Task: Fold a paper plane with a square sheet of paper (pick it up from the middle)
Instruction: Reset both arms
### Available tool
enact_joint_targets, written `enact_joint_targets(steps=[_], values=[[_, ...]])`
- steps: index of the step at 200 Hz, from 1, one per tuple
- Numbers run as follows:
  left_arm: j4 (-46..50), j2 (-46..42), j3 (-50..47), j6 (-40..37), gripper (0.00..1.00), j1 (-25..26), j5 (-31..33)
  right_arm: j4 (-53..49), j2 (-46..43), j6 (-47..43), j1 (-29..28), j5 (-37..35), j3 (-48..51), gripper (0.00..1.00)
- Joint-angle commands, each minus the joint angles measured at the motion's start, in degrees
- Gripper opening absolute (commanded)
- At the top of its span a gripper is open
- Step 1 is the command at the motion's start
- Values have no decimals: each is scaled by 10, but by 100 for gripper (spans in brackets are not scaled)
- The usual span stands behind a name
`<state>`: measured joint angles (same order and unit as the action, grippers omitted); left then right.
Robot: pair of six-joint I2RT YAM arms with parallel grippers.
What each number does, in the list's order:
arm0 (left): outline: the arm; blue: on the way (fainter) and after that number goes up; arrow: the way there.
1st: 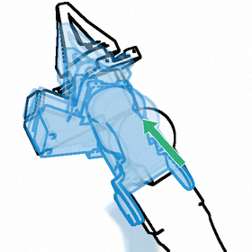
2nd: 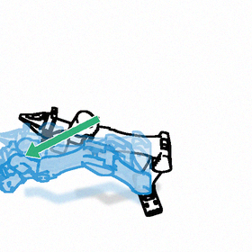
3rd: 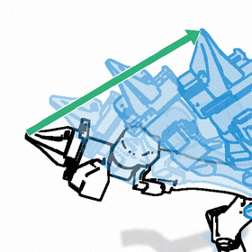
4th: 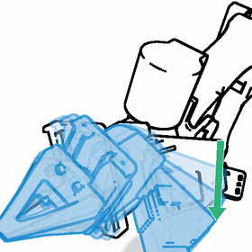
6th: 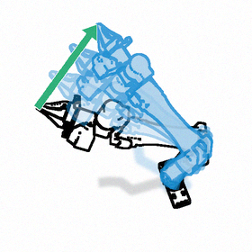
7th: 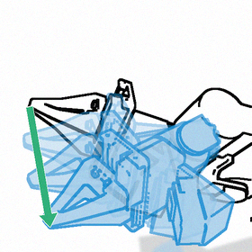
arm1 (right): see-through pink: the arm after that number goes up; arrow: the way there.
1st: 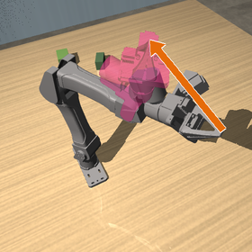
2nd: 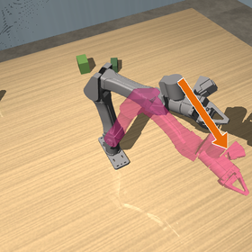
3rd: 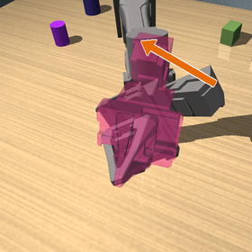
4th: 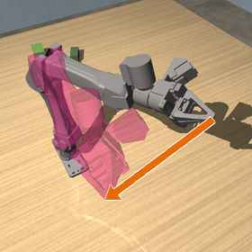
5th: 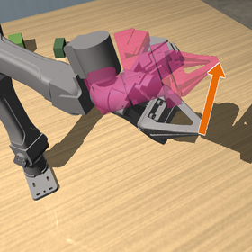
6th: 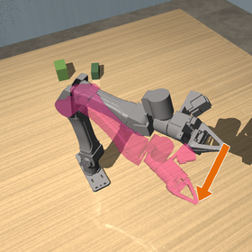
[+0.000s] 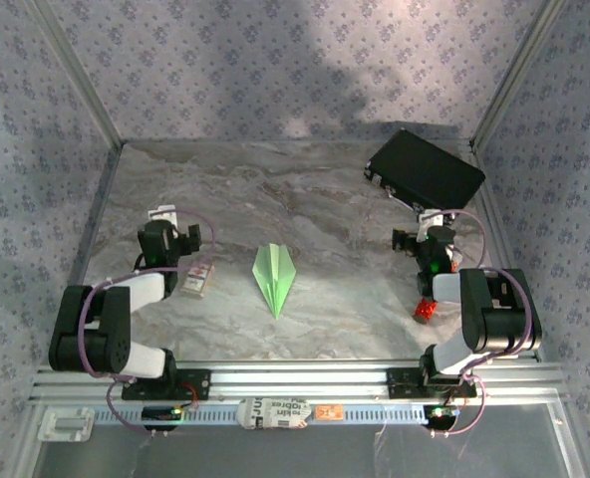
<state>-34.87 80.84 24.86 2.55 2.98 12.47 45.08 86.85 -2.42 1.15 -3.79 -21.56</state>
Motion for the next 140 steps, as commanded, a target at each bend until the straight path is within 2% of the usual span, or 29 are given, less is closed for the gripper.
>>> enact_joint_targets(steps=[1, 8, 19, 30, 40, 51, 70, 140], values=[[-172, 67, -44, -18, 100, -14, -35, 6, 1, 8, 0, -9, -9, 99], [-229, 91, -49, -20, 100, -15, -29, 7, 2, 8, 0, -8, -9, 99], [-141, 62, -31, -9, 100, -24, -47, 6, 2, 9, 0, -8, -10, 99], [-166, 83, -25, 4, 100, -33, -42, 5, 1, 9, 0, -7, -9, 99], [-125, 68, -19, 9, 100, -35, -38, 6, 1, 9, 0, -8, -9, 99], [-158, 77, -27, 9, 100, -34, -28, 5, 1, 9, 0, -8, -9, 99], [-159, 72, -33, 18, 100, -32, -2, 5, 1, 9, 1, -7, -9, 99], [-155, 70, -32, 16, 100, -30, -6, 6, 1, 9, 0, -8, -9, 99]])
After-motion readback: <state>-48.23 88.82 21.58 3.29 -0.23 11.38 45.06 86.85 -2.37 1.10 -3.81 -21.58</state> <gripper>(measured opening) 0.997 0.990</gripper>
